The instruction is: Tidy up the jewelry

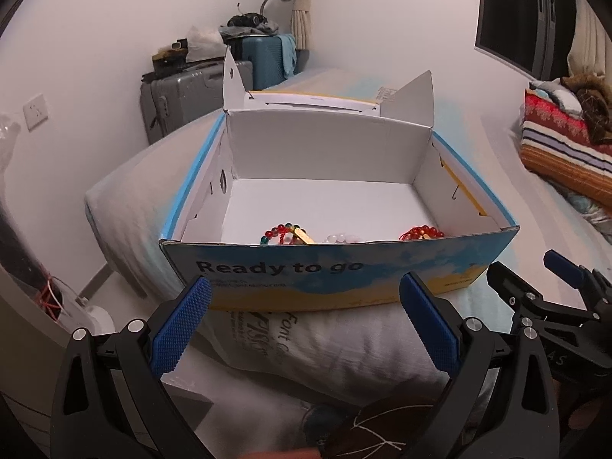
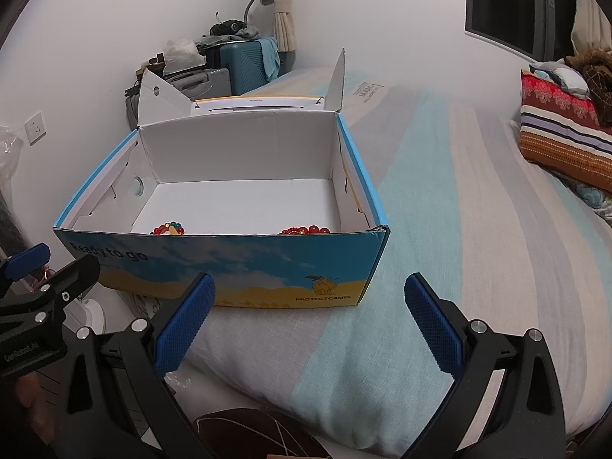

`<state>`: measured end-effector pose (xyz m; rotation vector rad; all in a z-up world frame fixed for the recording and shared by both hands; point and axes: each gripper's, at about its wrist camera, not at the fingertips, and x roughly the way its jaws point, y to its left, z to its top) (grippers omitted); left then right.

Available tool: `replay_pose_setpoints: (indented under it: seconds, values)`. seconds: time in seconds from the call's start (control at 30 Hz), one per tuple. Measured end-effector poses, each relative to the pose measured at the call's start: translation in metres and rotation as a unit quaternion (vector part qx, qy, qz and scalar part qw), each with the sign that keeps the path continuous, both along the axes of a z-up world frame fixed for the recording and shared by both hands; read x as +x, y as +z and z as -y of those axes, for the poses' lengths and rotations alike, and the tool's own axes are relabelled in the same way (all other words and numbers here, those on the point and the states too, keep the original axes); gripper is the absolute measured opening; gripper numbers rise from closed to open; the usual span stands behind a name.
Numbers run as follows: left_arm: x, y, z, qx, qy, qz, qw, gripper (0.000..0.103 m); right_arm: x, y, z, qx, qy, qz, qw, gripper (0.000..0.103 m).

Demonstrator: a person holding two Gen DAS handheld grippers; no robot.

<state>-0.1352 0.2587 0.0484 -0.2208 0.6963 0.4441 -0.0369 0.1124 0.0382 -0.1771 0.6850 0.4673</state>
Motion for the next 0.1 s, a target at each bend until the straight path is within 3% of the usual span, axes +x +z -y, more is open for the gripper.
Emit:
replay_pose_setpoints:
  seconds: [0.1]
  values:
    - [0.0,-0.0007,0.0009,0.004,0.004,-0.003,1.0,0.097,-0.0001,-0.0006,0.0008,0.001,0.0,-0.001,1.0,0.095]
